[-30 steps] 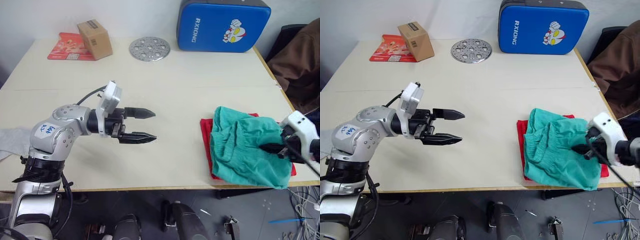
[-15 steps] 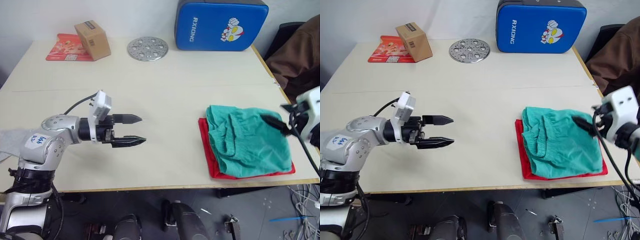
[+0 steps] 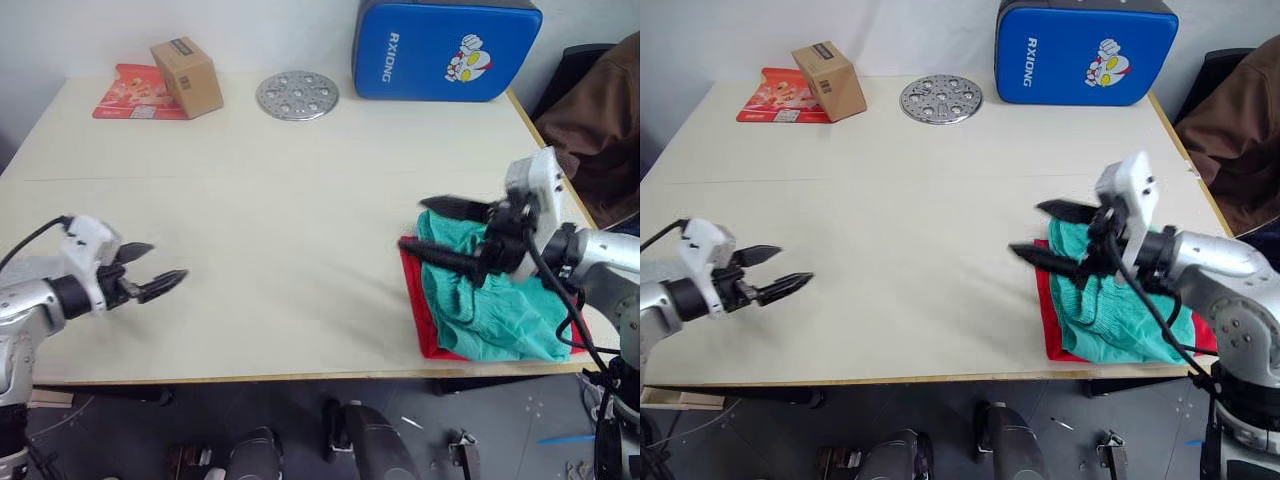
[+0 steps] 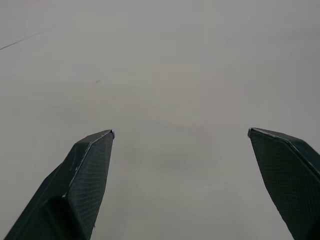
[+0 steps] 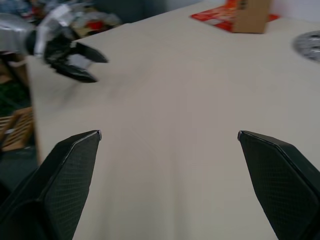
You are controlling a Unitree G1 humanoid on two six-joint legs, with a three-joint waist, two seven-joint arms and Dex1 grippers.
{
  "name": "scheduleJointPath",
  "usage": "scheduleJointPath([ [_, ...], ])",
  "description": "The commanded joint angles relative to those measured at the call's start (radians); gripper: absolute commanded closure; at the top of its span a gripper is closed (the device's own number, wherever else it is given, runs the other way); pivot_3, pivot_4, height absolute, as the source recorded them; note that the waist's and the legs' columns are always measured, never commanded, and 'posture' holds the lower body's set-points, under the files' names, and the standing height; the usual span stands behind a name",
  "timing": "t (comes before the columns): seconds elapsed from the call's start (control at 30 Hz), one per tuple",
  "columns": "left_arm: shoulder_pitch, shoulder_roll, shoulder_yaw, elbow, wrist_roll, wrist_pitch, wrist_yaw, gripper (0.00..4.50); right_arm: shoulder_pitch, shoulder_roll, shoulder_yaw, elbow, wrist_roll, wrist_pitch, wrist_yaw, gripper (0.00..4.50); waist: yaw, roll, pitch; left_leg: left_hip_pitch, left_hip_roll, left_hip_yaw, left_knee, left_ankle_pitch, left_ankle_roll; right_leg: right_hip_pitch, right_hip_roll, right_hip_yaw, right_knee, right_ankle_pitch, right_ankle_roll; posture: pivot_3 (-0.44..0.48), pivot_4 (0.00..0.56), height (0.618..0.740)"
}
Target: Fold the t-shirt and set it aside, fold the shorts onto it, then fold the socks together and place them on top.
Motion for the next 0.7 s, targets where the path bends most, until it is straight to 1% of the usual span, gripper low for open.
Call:
scheduleJointPath([
  [0.03, 0.029, 0.040, 0.097, 0.097, 0.088, -0.069, 0.084, 0.00, 0.007, -0.003, 0.039, -0.043, 0.047, -0.008, 0.022, 0.03, 0.000, 0.000, 0.000, -0.001, 0.000, 0.000, 0.001, -0.001, 0.002, 0.000, 0.000, 0.000, 0.000, 0.000, 0.000, 0.000, 0.150, 0.740],
  [0.1, 0.026, 0.058, 0.125, 0.194, 0.108, -0.082, 0.103, 0.00, -0.004, 0.017, 0.059, -0.032, 0.060, -0.011, 0.001, 0.03, 0.001, -0.001, -0.001, -0.001, 0.000, 0.000, 0.002, -0.005, 0.008, 0.000, -0.001, 0.000, 0.000, 0.000, 0.000, 0.000, 0.150, 0.740],
  [0.23, 0.017, 0.105, 0.123, 0.385, 0.163, -0.157, 0.125, 0.00, -0.007, 0.027, 0.089, -0.026, 0.061, -0.023, -0.008, 0.03, 0.001, -0.002, -0.001, 0.000, 0.000, 0.000, 0.001, -0.005, 0.007, -0.001, -0.001, -0.001, 0.000, 0.000, 0.000, 0.000, 0.150, 0.740],
  [0.4, -0.053, 0.127, 0.128, 0.537, 0.176, -0.179, 0.174, 0.00, -0.003, 0.028, 0.101, -0.026, 0.063, -0.030, -0.013, 0.03, 0.001, -0.003, -0.002, -0.001, 0.000, 0.000, 0.002, -0.006, 0.007, -0.001, -0.001, -0.001, 0.000, 0.000, 0.000, 0.000, 0.150, 0.740],
  [0.47, -0.104, 0.131, 0.130, 0.613, 0.170, -0.169, 0.200, 0.00, -0.002, 0.025, 0.106, -0.025, 0.067, -0.031, -0.006, 0.03, 0.002, -0.005, -0.002, -0.001, 0.000, 0.000, 0.002, -0.006, 0.007, -0.001, -0.001, -0.001, 0.001, 0.000, 0.000, 0.000, 0.150, 0.740],
  [0.53, -0.197, 0.126, 0.114, 0.723, 0.164, -0.150, 0.231, 0.00, -0.003, 0.027, 0.111, -0.018, 0.078, -0.028, 0.006, 0.03, 0.002, -0.005, -0.003, 0.000, 0.000, 0.000, 0.002, -0.006, 0.007, 0.000, -0.002, -0.002, 0.001, 0.000, 0.000, 0.000, 0.150, 0.740],
  [0.6, -0.271, 0.117, 0.078, 0.797, 0.157, -0.123, 0.198, 0.00, -0.003, 0.027, 0.118, -0.016, 0.078, -0.033, 0.018, 0.03, 0.003, -0.006, -0.003, 0.000, 0.000, 0.000, 0.002, -0.006, 0.007, 0.000, -0.002, -0.002, 0.002, 0.000, -0.001, 0.000, 0.150, 0.740],
  [0.67, -0.317, 0.113, 0.056, 0.834, 0.149, -0.106, 0.161, 0.00, -0.004, 0.023, 0.122, -0.015, 0.073, -0.039, 0.028, 0.03, 0.001, -0.006, -0.003, 0.000, 0.000, 0.001, 0.003, -0.005, 0.006, 0.000, -0.002, -0.003, 0.002, 0.000, -0.001, 0.000, 0.150, 0.740],
  [0.7, -0.340, 0.114, 0.049, 0.855, 0.146, -0.084, 0.160, 0.00, -0.002, 0.020, 0.121, -0.015, 0.071, -0.041, 0.033, 0.03, 0.000, -0.007, -0.004, 0.000, 0.000, 0.001, 0.003, -0.003, 0.003, -0.001, -0.003, -0.003, 0.003, 0.000, -0.001, 0.000, 0.150, 0.740],
])
